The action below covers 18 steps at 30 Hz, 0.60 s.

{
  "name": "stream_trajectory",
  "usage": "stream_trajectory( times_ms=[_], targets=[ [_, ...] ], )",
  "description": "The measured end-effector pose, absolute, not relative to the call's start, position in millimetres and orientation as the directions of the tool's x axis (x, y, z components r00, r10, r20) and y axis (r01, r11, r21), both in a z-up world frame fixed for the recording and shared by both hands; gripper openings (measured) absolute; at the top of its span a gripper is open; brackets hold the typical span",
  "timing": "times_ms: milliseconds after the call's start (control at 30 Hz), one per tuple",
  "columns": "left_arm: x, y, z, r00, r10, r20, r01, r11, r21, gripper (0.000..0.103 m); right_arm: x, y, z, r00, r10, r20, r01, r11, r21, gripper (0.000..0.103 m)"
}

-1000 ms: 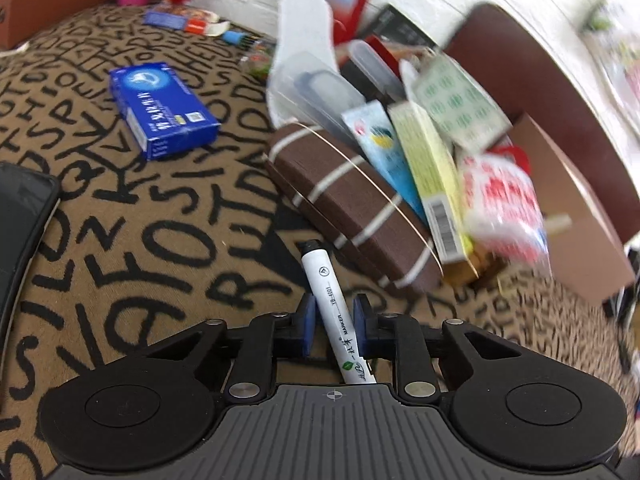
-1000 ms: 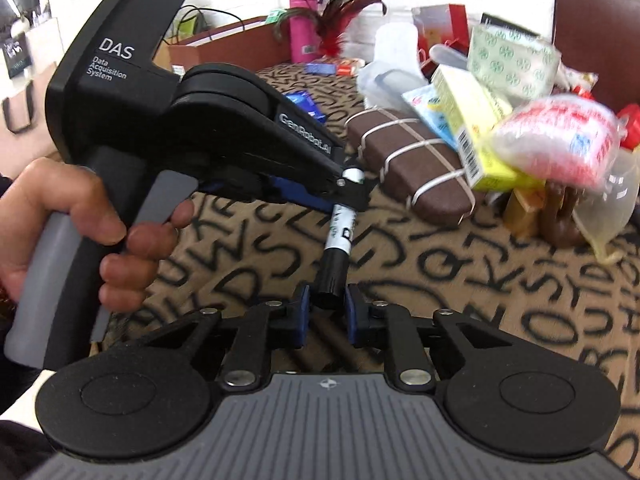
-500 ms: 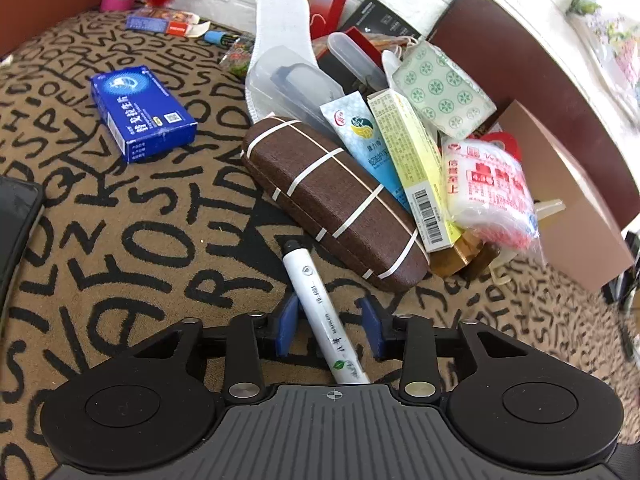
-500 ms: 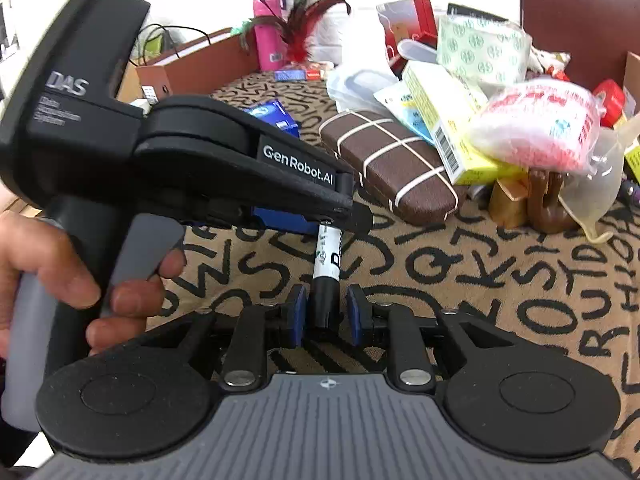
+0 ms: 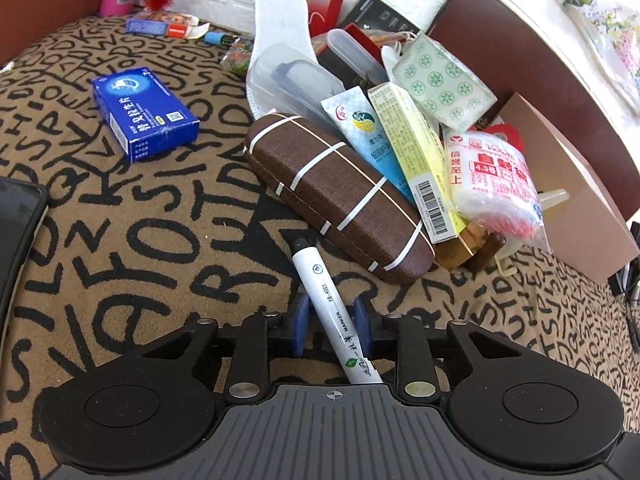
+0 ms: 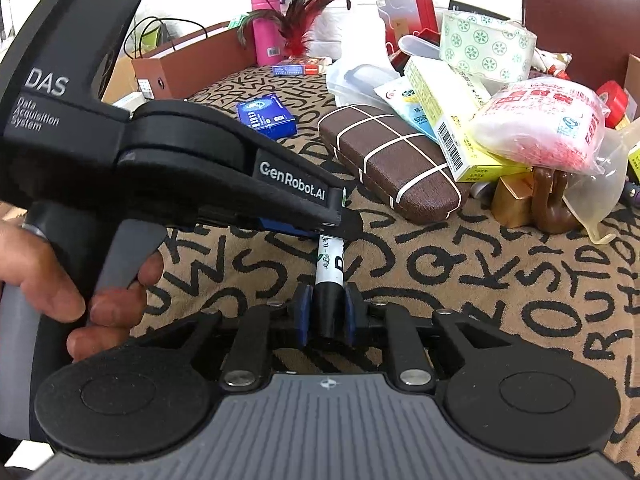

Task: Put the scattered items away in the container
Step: 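Close the left gripper on the white marker and lift it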

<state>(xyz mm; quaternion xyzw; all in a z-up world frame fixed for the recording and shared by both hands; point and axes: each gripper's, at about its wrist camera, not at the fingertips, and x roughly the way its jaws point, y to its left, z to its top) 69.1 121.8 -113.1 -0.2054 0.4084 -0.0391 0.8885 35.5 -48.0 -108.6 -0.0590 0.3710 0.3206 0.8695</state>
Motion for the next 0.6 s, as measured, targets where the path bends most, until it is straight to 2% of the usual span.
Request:
stream_trajectory(
  times_ms=[100,133,167,200,600],
  targets=[
    [69.0,118.7,-112.6,0.664,-0.228,-0.712,-0.093,0.920,-0.382,0.041,36.2,-46.6,-109.0,0.520,0.510,-0.685,-0.600,0.789,0.131,0.020],
    [68.6,116.8,-112.2,0.666,-0.220,-0.713,-0.092,0.924,-0.371,0.036,36.4,-46.2,-109.3,0.522,0.508,-0.685,-0.600,0.789,0.129,0.020],
    [68.0,115.2,-111.9,0.667,-0.207,-0.716,-0.094,0.930,-0.356,0.025,36.3,-45.8,-109.7,0.523,0.509,-0.683,-0.602,0.789,0.126,0.020],
    [67.1,113.2,-110.8,0.668,-0.197,-0.718,-0.093,0.935,-0.343,0.021,36.4,-46.0,-110.4,0.525,0.511,-0.681,-0.604,0.787,0.126,0.020],
    [52.4,92.3,-102.7,0.652,-0.241,-0.719,-0.082,0.920,-0.384,0.019,15.3,-70.4,-101.6,0.541,0.522,-0.659,-0.579,0.800,0.158,0.020]
  ],
)
